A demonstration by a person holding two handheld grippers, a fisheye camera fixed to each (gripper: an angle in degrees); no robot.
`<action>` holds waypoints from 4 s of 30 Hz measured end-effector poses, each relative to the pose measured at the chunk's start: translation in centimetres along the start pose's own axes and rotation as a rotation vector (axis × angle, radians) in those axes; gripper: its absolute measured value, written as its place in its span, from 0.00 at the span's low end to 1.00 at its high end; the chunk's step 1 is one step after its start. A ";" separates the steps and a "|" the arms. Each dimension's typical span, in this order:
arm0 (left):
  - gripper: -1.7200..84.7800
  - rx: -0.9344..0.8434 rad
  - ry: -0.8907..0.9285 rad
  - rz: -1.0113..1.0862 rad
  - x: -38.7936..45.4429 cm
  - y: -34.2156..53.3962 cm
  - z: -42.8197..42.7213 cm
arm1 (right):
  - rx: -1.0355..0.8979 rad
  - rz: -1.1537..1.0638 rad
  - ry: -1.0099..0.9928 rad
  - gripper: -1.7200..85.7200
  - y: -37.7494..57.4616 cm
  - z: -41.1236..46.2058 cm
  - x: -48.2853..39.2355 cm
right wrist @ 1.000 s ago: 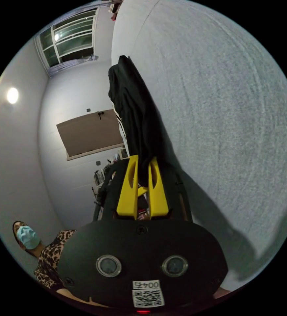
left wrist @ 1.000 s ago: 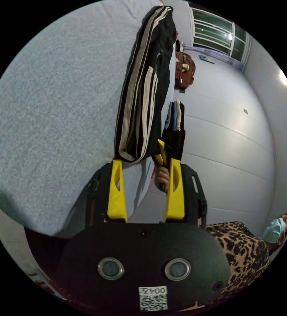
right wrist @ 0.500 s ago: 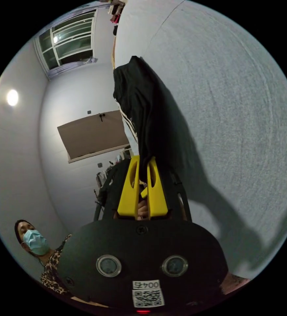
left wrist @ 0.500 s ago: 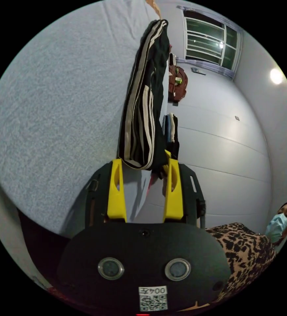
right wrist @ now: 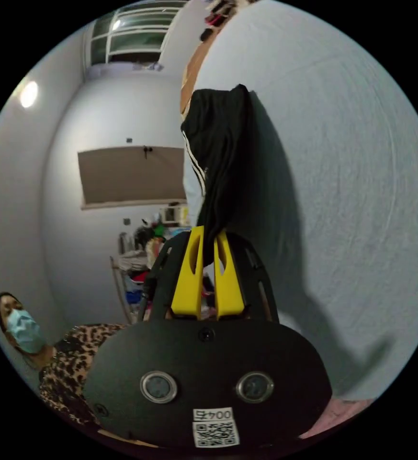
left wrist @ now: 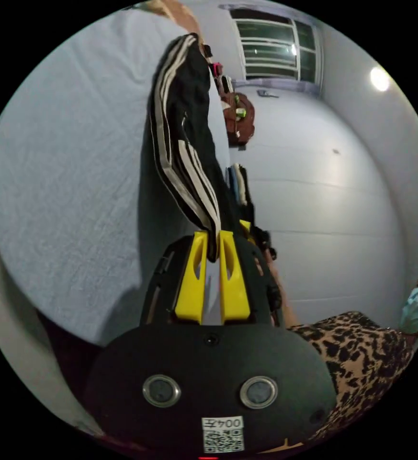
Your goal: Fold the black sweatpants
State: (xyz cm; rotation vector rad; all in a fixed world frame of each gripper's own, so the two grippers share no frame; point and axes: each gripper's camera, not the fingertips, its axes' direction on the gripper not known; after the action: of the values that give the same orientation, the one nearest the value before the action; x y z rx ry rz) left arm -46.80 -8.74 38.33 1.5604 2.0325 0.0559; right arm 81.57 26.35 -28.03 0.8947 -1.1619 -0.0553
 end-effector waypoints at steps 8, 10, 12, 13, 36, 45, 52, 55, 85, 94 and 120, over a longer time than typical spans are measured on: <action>0.04 -0.054 -0.054 -0.093 -1.8 4.5 1.7 | -0.066 0.011 0.101 0.07 6.0 6.0 2.8; 0.04 -0.085 -0.079 -0.093 -2.0 6.0 2.3 | -0.091 -0.016 0.122 0.07 7.9 7.0 2.8; 0.04 -0.122 -0.098 -0.122 -2.9 7.7 3.2 | -0.110 -0.012 0.132 0.07 10.1 8.1 3.7; 0.04 -0.143 -0.098 -0.153 -3.6 8.9 3.9 | -0.114 0.006 0.131 0.07 11.8 8.9 4.9; 0.04 -0.051 0.095 -0.300 -1.3 13.7 5.6 | -0.153 -1.075 0.949 0.23 31.1 34.3 -5.7; 0.04 -0.071 0.110 -0.277 0.5 13.4 6.1 | -0.128 -1.314 1.285 0.06 31.0 49.0 -8.4; 0.03 -0.100 0.129 -0.168 1.8 14.1 4.1 | -0.291 -1.208 1.126 0.04 26.6 51.8 -13.1; 0.03 -0.023 -0.006 -0.094 3.2 14.6 1.4 | -0.325 -1.185 1.084 0.04 25.3 52.4 -15.2; 0.02 -0.171 -0.167 0.032 3.5 -1.4 5.6 | -1.258 -1.248 0.962 0.02 -14.2 66.9 -38.7; 0.02 -0.181 -0.082 -0.025 3.4 -5.4 3.3 | -1.347 -1.189 1.032 0.02 -28.7 71.9 -36.6; 0.10 0.008 -0.191 0.077 10.5 -13.3 0.4 | -0.077 -0.373 0.487 0.13 -28.7 28.1 -16.0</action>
State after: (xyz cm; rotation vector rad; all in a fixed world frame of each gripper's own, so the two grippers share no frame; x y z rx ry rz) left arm -59.92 -3.69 28.83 1.5848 1.8276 -0.0694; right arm 63.22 -1.48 -55.56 0.9798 -0.5296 -0.1743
